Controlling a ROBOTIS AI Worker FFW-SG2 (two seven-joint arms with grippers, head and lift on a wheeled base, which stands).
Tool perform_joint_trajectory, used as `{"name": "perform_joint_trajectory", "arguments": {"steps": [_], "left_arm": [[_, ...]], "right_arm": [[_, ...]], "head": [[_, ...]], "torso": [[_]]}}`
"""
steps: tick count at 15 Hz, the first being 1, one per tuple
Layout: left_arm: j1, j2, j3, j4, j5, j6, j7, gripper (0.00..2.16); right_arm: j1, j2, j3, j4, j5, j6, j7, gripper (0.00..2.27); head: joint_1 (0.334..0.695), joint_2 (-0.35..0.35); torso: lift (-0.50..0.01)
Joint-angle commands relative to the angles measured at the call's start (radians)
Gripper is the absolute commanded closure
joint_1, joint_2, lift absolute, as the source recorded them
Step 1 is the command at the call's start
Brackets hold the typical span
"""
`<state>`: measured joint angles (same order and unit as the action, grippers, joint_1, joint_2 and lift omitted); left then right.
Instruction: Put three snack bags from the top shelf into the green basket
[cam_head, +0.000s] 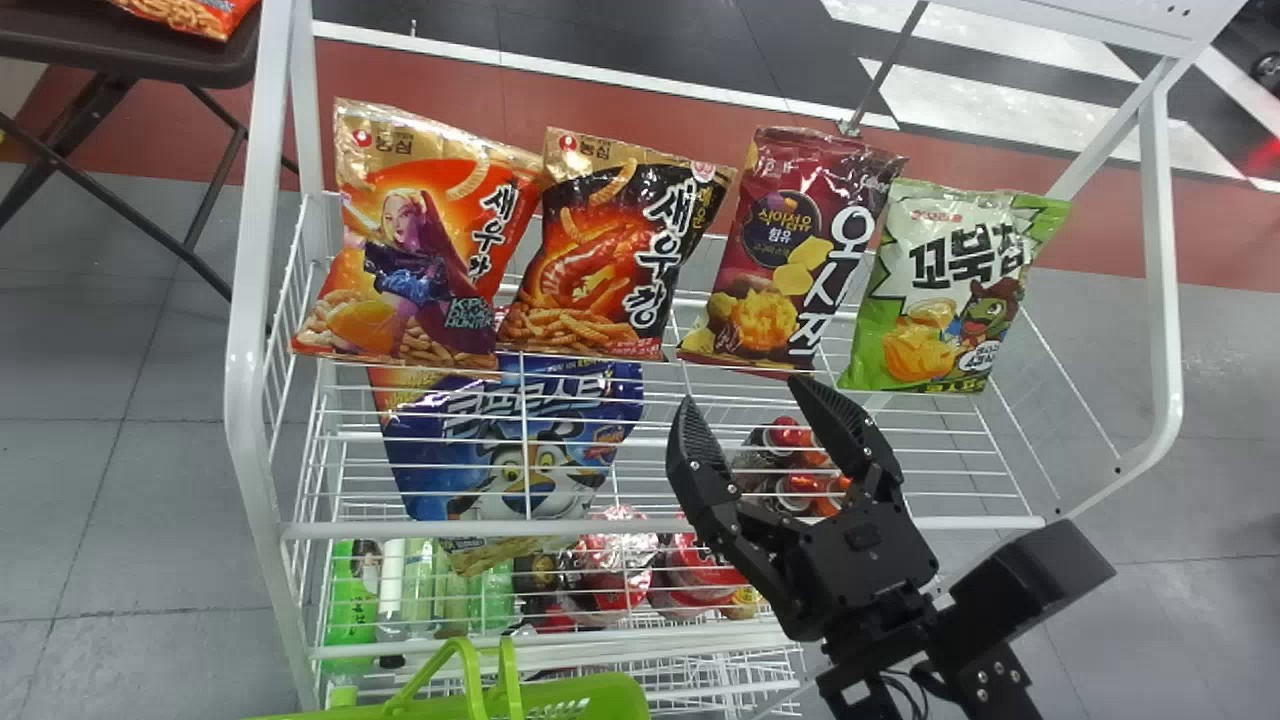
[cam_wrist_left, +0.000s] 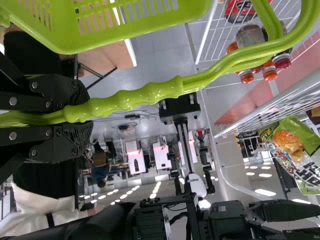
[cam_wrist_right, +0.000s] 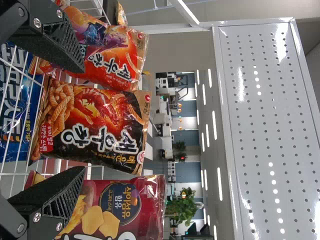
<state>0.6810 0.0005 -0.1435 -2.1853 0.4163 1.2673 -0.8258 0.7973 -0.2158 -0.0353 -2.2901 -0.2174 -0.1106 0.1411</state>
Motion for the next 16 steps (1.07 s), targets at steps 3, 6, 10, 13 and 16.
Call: {"name": "perform_joint_trajectory", "arguments": {"steps": [3, 6, 10, 13, 16], "left_arm": [[-0.001, -0.001, 0.002, 0.001, 0.001, -0.004, -0.006, 2.14], [-0.003, -0.001, 0.002, 0.001, 0.001, -0.004, -0.006, 2.14], [-0.006, -0.001, -0.001, 0.001, 0.001, -0.007, -0.006, 2.14], [-0.005, -0.001, -0.004, 0.001, 0.001, -0.007, -0.009, 2.14], [-0.005, 0.006, -0.021, -0.005, -0.016, -0.007, -0.018, 2.14]], "right_arm": [[-0.007, -0.002, 0.0, 0.003, 0.001, 0.003, 0.002, 0.13], [-0.012, -0.004, 0.0, 0.003, 0.001, 0.003, 0.003, 0.13], [-0.015, -0.004, 0.003, 0.009, 0.0, -0.001, 0.02, 0.14], [-0.024, -0.004, 0.008, 0.017, 0.0, -0.004, 0.021, 0.14], [-0.133, -0.002, 0.069, 0.092, -0.01, -0.01, 0.055, 0.14]], "head": [[0.695, -0.35], [0.695, -0.35], [0.695, -0.35], [0.695, -0.35], [0.695, -0.35]], "torso": [[-0.05], [-0.05], [-0.05], [-0.05], [-0.05]]}}
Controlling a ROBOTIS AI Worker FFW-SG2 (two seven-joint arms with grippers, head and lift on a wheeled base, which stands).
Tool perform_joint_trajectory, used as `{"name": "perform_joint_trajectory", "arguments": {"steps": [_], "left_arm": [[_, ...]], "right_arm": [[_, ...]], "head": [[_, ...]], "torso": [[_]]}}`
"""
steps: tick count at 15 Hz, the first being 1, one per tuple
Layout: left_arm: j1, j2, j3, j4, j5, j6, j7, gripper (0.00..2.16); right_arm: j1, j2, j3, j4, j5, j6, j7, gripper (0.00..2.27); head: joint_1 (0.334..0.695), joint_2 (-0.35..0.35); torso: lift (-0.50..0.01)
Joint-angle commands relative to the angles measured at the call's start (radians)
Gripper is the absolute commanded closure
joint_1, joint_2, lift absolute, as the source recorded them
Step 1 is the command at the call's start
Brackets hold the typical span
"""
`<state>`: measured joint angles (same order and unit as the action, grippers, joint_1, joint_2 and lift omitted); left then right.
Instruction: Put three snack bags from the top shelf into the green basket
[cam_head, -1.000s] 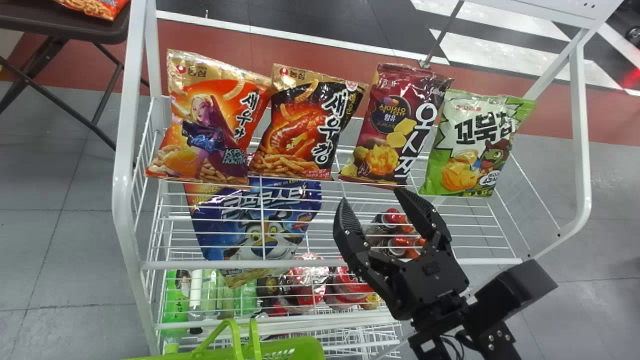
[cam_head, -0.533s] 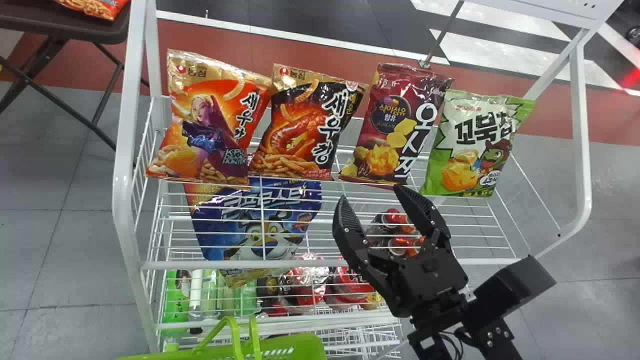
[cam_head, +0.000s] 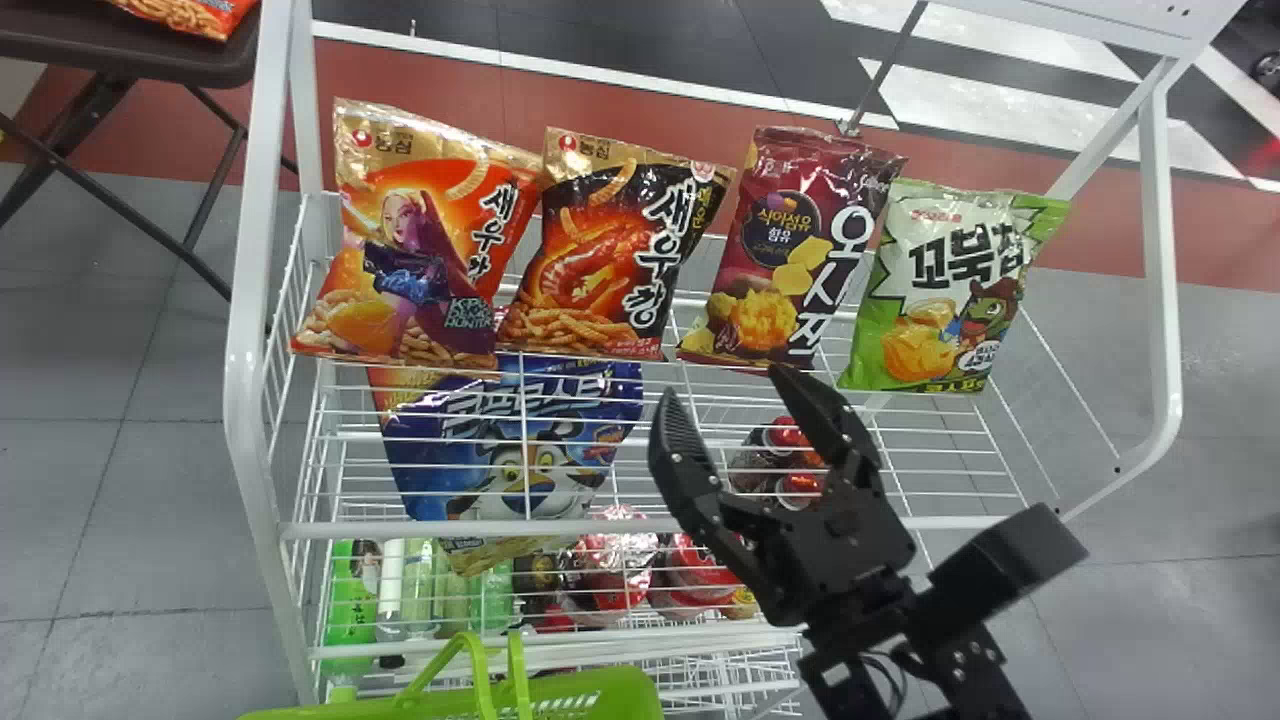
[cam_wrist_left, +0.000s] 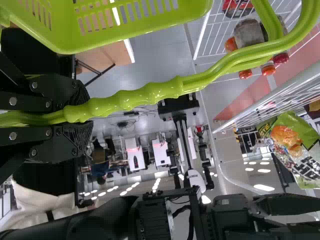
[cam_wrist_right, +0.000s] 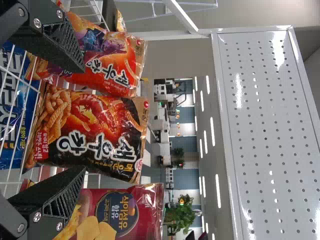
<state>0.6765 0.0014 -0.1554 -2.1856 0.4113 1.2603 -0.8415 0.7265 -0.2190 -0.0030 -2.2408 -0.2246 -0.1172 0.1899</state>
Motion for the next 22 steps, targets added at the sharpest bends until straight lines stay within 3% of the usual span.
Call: {"name": "perform_joint_trajectory", "arguments": {"steps": [1, 8, 15, 17, 18, 19, 21, 22], "left_arm": [[-0.002, 0.006, -0.016, -0.009, -0.025, 0.003, -0.004, 2.14], [-0.049, 0.028, -0.052, -0.003, -0.034, 0.055, 0.013, 2.14], [-0.063, 0.031, -0.061, 0.007, -0.045, 0.067, 0.018, 2.14], [-0.067, 0.031, -0.061, 0.009, -0.043, 0.067, 0.018, 2.14], [-0.071, 0.031, -0.061, 0.009, -0.043, 0.067, 0.018, 2.14], [-0.072, 0.031, -0.061, 0.009, -0.043, 0.067, 0.018, 2.14], [-0.074, 0.034, -0.061, 0.009, -0.042, 0.071, 0.018, 2.14], [-0.075, 0.034, -0.061, 0.009, -0.042, 0.071, 0.019, 2.14]], "right_arm": [[-0.113, 0.01, 0.075, 0.081, 0.002, -0.003, 0.006, 0.14], [-0.398, 0.099, 0.221, 0.234, 0.084, 0.147, -0.017, 0.16], [-0.59, 0.113, 0.271, 0.408, 0.031, 0.242, 0.0, 0.29], [-0.619, 0.113, 0.284, 0.418, 0.021, 0.313, 0.029, 0.52], [-0.628, 0.113, 0.29, 0.417, 0.019, 0.35, 0.051, 0.82], [-0.631, 0.112, 0.293, 0.412, 0.018, 0.405, 0.054, 1.47], [-0.638, 0.107, 0.288, 0.405, 0.025, 0.466, 0.054, 2.03], [-0.638, 0.104, 0.29, 0.385, 0.034, 0.479, 0.054, 2.13]], "head": [[0.695, -0.35], [0.695, -0.35], [0.695, -0.255], [0.695, -0.23], [0.695, -0.219], [0.695, -0.207], [0.695, -0.189], [0.695, -0.184]], "torso": [[-0.05], [-0.05], [-0.05], [-0.05], [-0.05], [-0.05], [-0.05], [-0.05]]}}
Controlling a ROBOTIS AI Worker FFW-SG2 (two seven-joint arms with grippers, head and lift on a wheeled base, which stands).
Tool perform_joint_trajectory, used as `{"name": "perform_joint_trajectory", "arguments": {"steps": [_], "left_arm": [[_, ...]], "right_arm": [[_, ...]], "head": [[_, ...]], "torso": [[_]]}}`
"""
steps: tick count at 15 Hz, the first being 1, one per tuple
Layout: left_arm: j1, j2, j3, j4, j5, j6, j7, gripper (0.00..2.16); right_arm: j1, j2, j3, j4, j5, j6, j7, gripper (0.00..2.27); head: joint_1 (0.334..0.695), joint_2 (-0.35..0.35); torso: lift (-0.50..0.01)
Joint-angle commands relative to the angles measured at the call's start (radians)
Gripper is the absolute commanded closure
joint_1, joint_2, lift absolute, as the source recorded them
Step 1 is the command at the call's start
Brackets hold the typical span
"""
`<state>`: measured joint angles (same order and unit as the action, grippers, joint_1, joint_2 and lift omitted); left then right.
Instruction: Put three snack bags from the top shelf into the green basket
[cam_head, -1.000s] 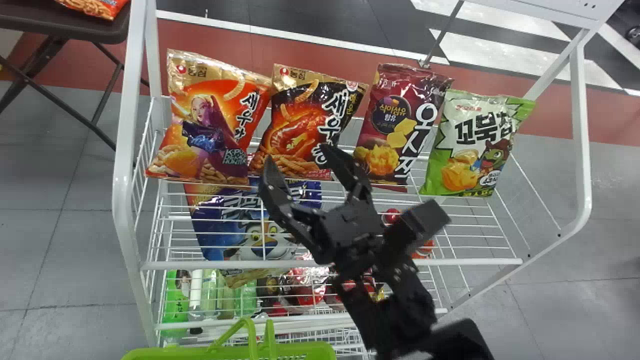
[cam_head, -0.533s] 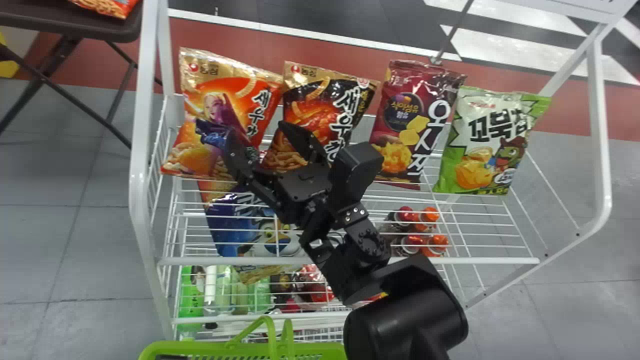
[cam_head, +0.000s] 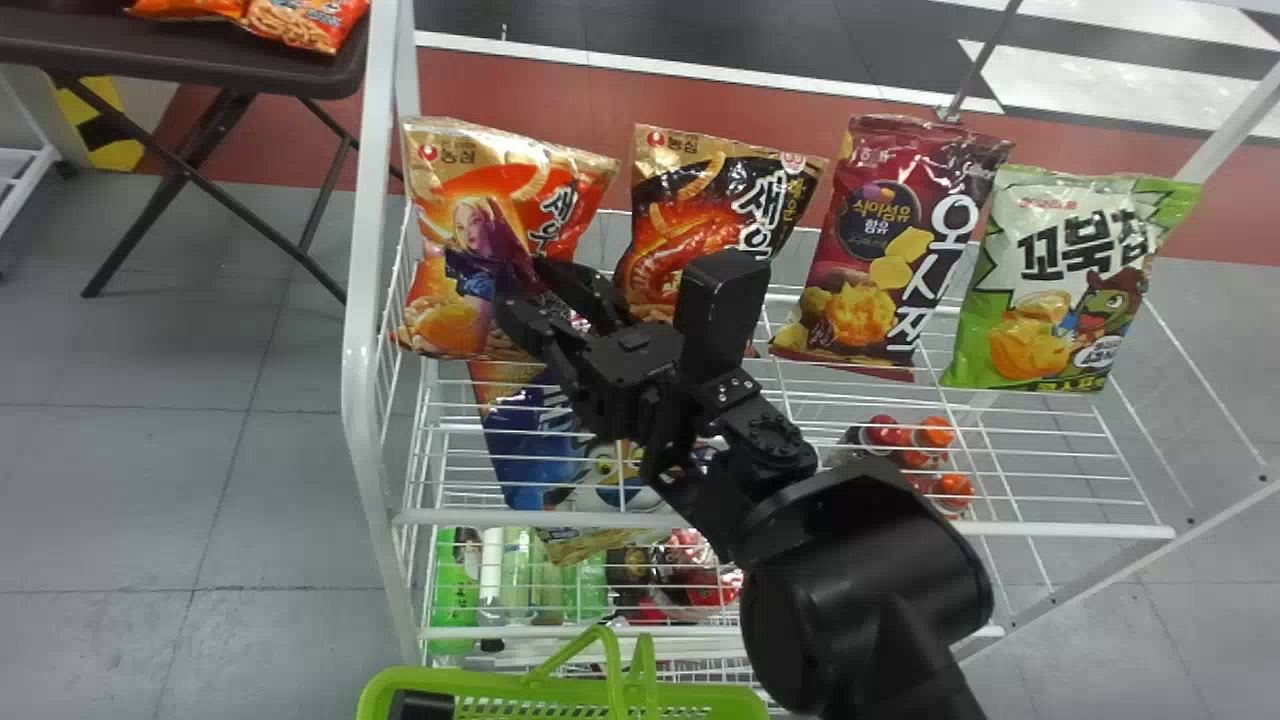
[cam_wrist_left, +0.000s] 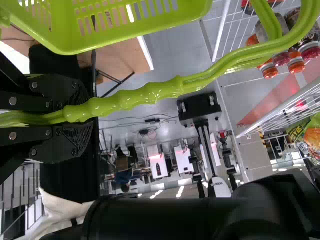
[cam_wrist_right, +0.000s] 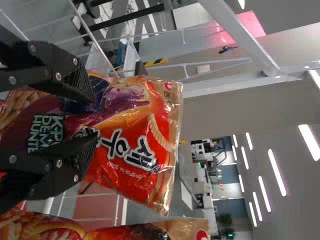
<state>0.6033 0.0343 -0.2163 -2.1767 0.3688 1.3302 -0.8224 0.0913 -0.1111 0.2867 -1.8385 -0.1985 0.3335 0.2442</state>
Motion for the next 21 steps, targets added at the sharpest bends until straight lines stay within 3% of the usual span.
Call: {"name": "perform_joint_trajectory", "arguments": {"steps": [1, 6, 10, 16, 18, 21], "left_arm": [[-0.002, 0.001, 0.0, 0.0, 0.001, 0.001, 0.002, 2.14], [-0.005, 0.001, 0.0, 0.005, 0.004, 0.001, 0.003, 2.14], [-0.01, -0.001, 0.008, 0.014, 0.013, -0.002, -0.001, 2.14], [-0.036, -0.005, 0.02, 0.029, 0.036, -0.021, -0.006, 2.14], [-0.036, -0.011, 0.044, 0.032, 0.059, -0.042, -0.012, 2.14], [-0.036, -0.024, 0.058, 0.035, 0.061, -0.061, -0.012, 2.14]], "right_arm": [[-0.002, -0.01, 0.0, -0.038, 0.013, 0.034, 0.004, 2.17], [0.062, -0.065, -0.02, -0.2, -0.01, 0.117, 0.079, 2.2], [0.179, -0.111, -0.116, -0.43, -0.05, 0.319, 0.082, 2.2], [0.361, -0.19, -0.397, -0.8, -0.191, 0.709, 0.092, 2.22], [0.397, -0.213, -0.52, -0.903, -0.26, 0.89, 0.092, 2.22], [0.424, -0.21, -0.663, -0.982, -0.302, 1.123, 0.144, 2.22]], "head": [[0.695, -0.184], [0.695, -0.182], [0.695, -0.208], [0.695, -0.35], [0.695, -0.35], [0.695, -0.35]], "torso": [[-0.05], [-0.05], [-0.05], [-0.05], [-0.05], [-0.05]]}}
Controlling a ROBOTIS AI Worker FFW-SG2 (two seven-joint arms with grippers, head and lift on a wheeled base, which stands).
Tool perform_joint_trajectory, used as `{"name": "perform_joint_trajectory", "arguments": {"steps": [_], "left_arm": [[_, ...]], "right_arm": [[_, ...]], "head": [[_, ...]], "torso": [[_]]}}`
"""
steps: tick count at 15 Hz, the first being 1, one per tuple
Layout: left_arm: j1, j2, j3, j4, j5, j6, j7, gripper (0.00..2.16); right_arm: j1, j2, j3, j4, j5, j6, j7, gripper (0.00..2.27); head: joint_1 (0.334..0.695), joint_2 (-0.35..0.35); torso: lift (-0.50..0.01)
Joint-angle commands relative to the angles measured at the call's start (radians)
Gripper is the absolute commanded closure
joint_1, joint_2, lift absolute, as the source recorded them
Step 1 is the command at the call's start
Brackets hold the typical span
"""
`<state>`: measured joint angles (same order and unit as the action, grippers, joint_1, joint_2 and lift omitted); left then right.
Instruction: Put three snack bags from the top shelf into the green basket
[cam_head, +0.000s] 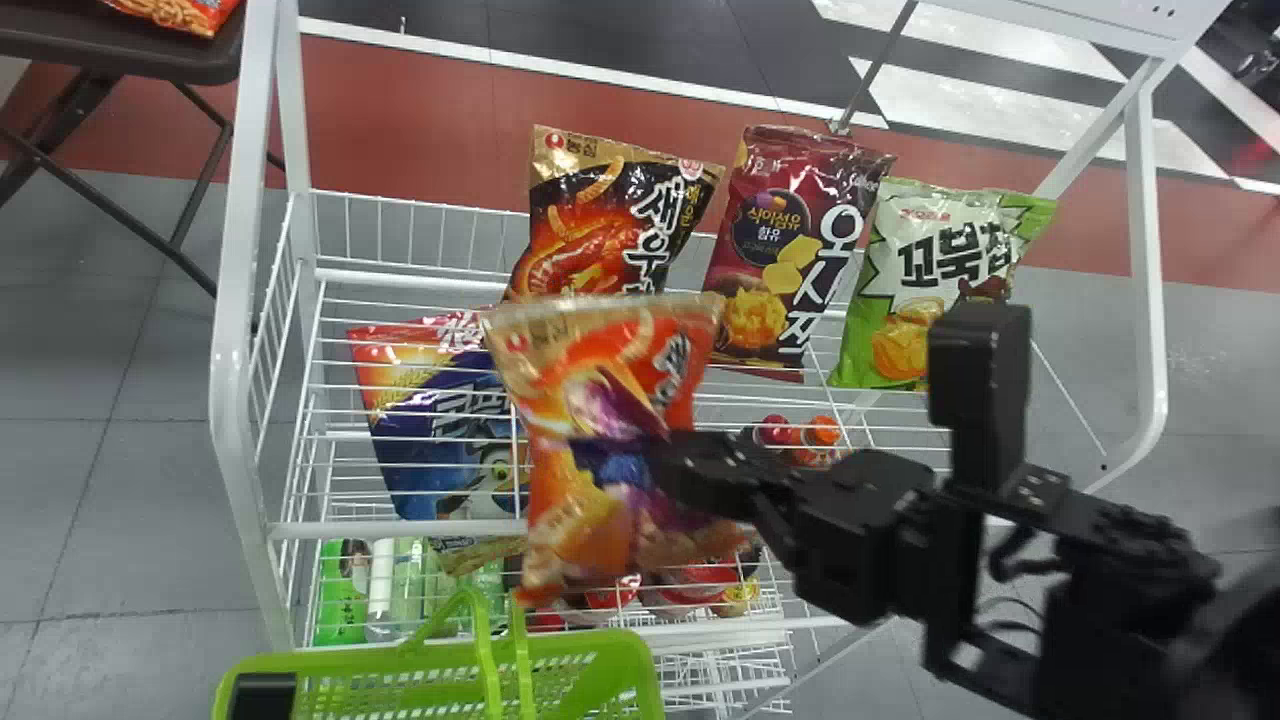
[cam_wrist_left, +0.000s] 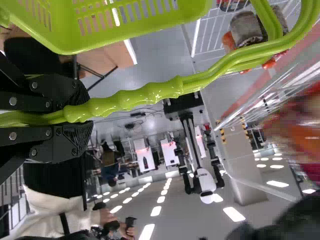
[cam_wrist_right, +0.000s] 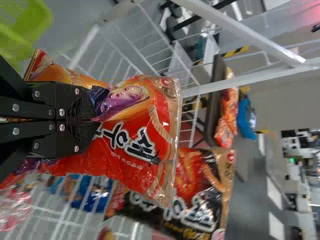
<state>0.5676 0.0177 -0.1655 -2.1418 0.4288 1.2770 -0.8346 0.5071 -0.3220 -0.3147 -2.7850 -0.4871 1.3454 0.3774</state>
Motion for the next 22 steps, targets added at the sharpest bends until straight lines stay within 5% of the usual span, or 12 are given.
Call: {"name": "perform_joint_trajectory", "arguments": {"steps": [1, 4, 8, 12, 22], "left_arm": [[0.001, -0.015, 0.014, 0.0, 0.001, -0.007, -0.003, 2.14], [0.005, -0.02, 0.02, -0.001, 0.001, -0.011, -0.001, 2.14], [0.005, -0.02, 0.023, -0.003, 0.001, -0.011, -0.003, 2.14], [0.015, -0.02, 0.034, -0.018, 0.001, -0.011, -0.012, 2.14], [0.063, -0.02, 0.006, -0.132, -0.005, 0.035, -0.012, 2.14]], "right_arm": [[0.011, 0.009, -0.093, -0.061, -0.011, 0.194, 0.029, 2.22], [0.06, 0.073, -0.225, -0.11, -0.067, 0.227, 0.135, 2.22], [0.174, 0.132, -0.188, -0.016, -0.044, 0.227, 0.187, 2.22], [0.22, 0.13, -0.069, 0.133, 0.081, 0.191, 0.21, 2.22], [0.136, 0.086, 0.233, 0.432, 0.193, -0.048, 0.175, 2.22]], "head": [[0.695, -0.35], [0.695, -0.35], [0.695, -0.35], [0.695, -0.35], [0.695, -0.35]], "torso": [[-0.05], [-0.05], [-0.05], [-0.05], [-0.05]]}}
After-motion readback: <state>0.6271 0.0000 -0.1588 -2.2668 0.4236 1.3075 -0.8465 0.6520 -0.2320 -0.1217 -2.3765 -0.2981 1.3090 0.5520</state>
